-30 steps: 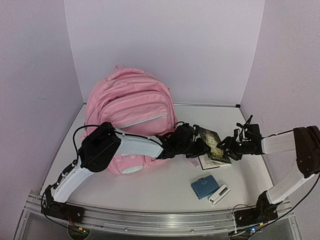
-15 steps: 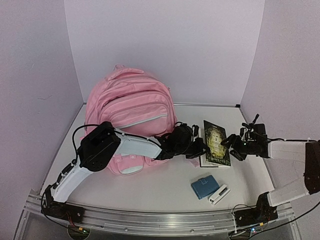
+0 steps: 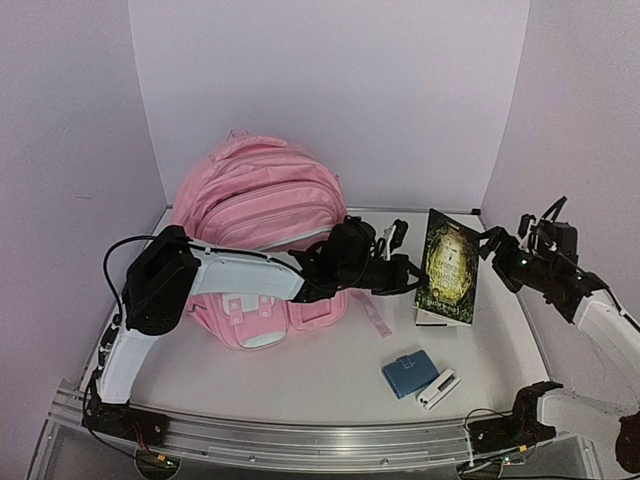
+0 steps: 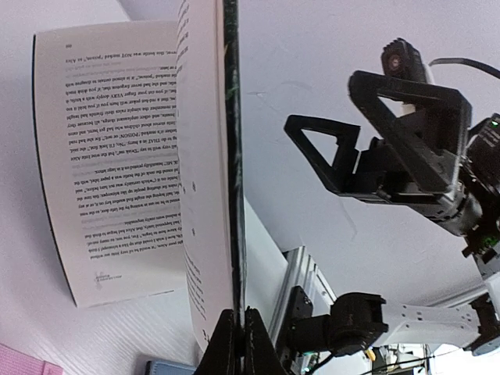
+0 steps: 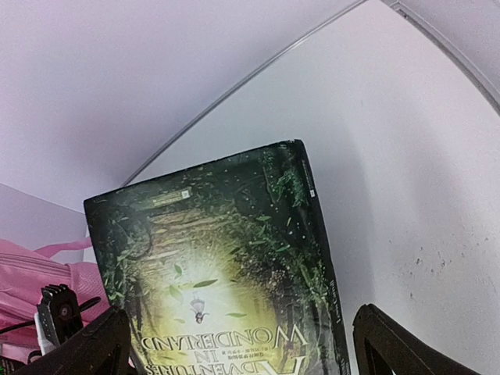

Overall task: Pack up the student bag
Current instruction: Pick up the book from the center of the board.

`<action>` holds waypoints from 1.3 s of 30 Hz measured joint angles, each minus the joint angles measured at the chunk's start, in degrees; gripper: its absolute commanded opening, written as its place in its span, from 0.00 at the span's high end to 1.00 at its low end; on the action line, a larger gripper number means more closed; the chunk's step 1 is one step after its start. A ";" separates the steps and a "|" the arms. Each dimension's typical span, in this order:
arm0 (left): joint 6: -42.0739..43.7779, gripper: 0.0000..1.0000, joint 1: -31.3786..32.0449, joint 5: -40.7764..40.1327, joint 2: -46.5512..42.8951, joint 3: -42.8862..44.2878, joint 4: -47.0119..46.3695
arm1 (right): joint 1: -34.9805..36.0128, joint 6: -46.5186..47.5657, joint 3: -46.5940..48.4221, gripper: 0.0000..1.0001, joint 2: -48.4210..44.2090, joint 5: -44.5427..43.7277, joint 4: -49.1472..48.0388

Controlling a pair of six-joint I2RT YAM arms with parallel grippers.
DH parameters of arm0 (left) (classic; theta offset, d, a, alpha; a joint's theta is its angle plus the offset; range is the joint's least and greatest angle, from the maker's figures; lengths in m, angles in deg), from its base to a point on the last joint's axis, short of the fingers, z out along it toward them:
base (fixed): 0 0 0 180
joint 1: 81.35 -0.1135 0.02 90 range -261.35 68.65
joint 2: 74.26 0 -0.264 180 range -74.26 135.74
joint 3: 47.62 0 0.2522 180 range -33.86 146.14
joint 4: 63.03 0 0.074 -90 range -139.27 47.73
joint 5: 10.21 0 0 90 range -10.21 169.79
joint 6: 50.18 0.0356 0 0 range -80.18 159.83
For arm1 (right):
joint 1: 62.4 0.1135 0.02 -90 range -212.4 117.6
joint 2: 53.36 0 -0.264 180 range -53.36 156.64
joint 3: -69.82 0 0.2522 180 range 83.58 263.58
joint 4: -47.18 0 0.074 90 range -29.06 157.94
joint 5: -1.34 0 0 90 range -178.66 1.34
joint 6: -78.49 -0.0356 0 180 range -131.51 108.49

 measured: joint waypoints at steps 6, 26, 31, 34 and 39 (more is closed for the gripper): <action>2.76 1.00 0.18 2.81 -6.15 -1.01 -0.06 | 0.00 0.15 6.19 0.02 -6.51 -1.96 9.30; 5.49 1.00 0.38 12.86 -18.71 -6.92 -3.55 | -0.26 4.31 19.64 0.33 -5.76 27.09 15.99; 5.51 0.89 0.25 14.21 -20.46 -6.92 -4.26 | -0.43 1.61 22.13 0.77 -5.89 32.17 11.62; 5.07 0.58 0.16 14.71 -22.23 -6.92 -3.75 | -0.27 0.73 23.55 0.93 -5.87 35.36 8.47; 7.59 0.27 0.61 15.26 -23.89 -6.88 -1.24 | -0.01 1.19 25.90 1.00 -5.45 36.71 6.26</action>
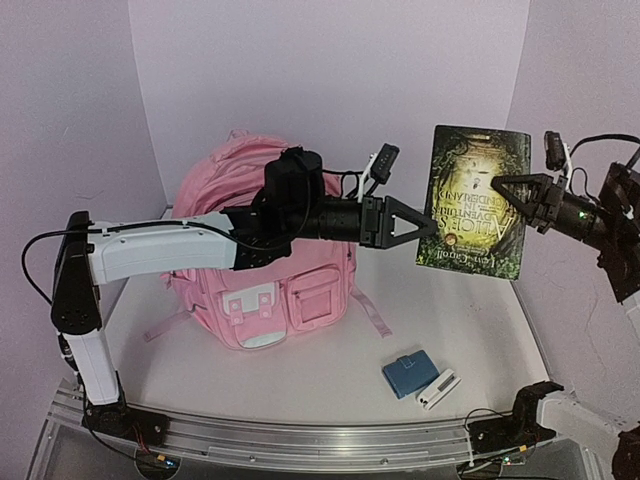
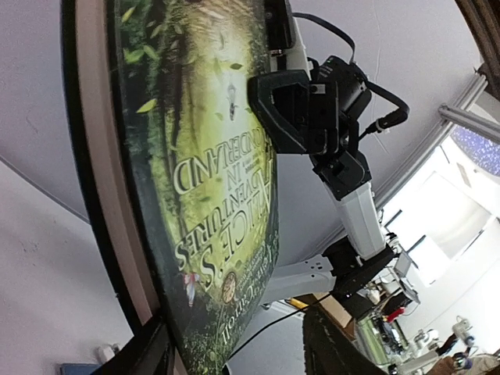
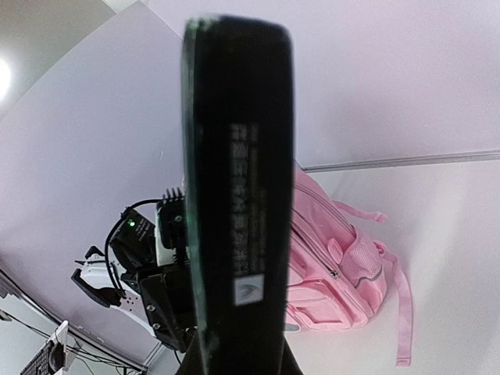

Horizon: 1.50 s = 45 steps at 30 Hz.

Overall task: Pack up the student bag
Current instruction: Pick up the book from the center of the board.

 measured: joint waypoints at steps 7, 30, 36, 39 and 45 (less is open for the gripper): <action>7.05 0.01 0.23 -3.12 -5.87 2.29 15.65 | 0.12 -3.65 1.40 1.00 3.51 1.76 -9.69; 14.98 0.30 -5.28 3.74 -4.52 20.71 33.90 | 14.83 -19.70 3.29 1.00 17.84 3.65 -45.06; 14.02 0.87 -6.75 3.99 -6.93 14.08 30.08 | 17.26 -16.77 1.94 0.95 19.73 0.63 -45.06; 12.17 0.99 -7.61 4.11 -9.71 7.78 27.50 | 17.80 -14.36 0.55 0.85 20.07 -0.12 -44.73; 13.14 1.00 -8.22 3.57 -14.31 0.45 27.80 | 18.62 -9.74 0.45 0.28 20.92 -1.48 -41.66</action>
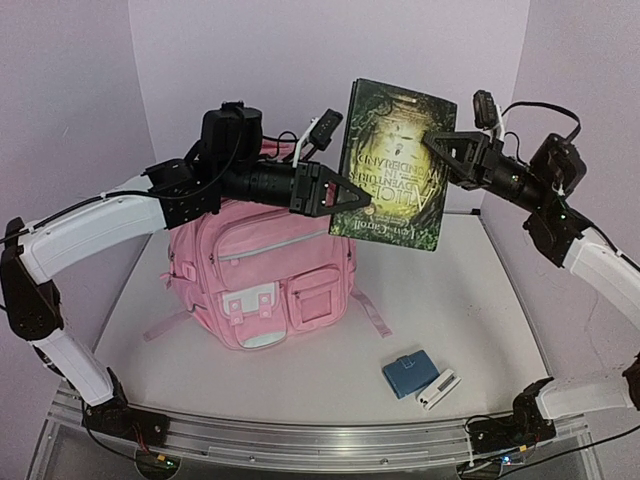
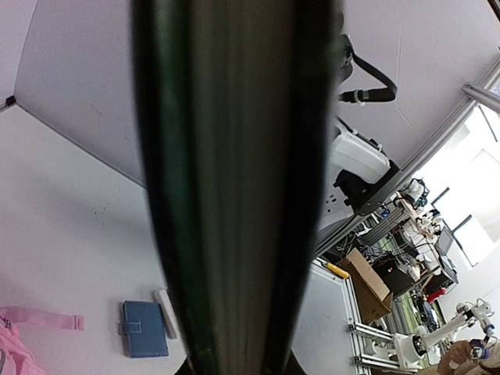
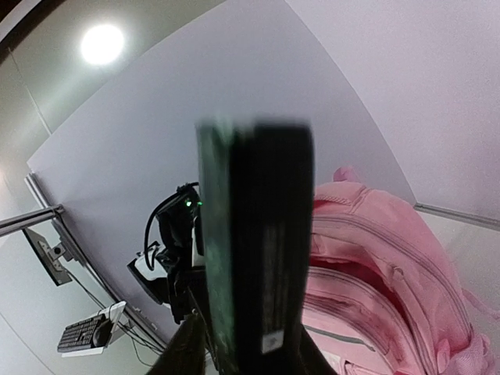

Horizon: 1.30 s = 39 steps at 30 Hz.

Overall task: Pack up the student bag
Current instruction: Pick up the book from the center of the board.

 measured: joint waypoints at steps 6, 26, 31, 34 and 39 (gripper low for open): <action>4.09 1.00 -1.46 -0.50 -3.59 -3.36 9.25 | -0.63 9.13 4.19 0.02 1.29 -1.85 11.29; 20.09 1.00 -1.55 2.54 -7.18 -1.64 36.30 | 0.56 40.10 25.27 0.11 13.10 8.61 56.10; 20.13 1.00 -1.54 2.52 -7.18 -1.64 37.04 | 4.74 41.82 26.60 0.23 14.89 10.69 57.49; 19.88 1.00 -1.61 2.38 -7.25 -1.63 36.54 | 8.14 42.58 27.19 0.29 15.66 11.35 58.51; 19.63 1.00 -1.70 1.93 -7.50 -1.62 36.29 | 8.99 43.73 28.10 0.78 15.66 10.93 59.17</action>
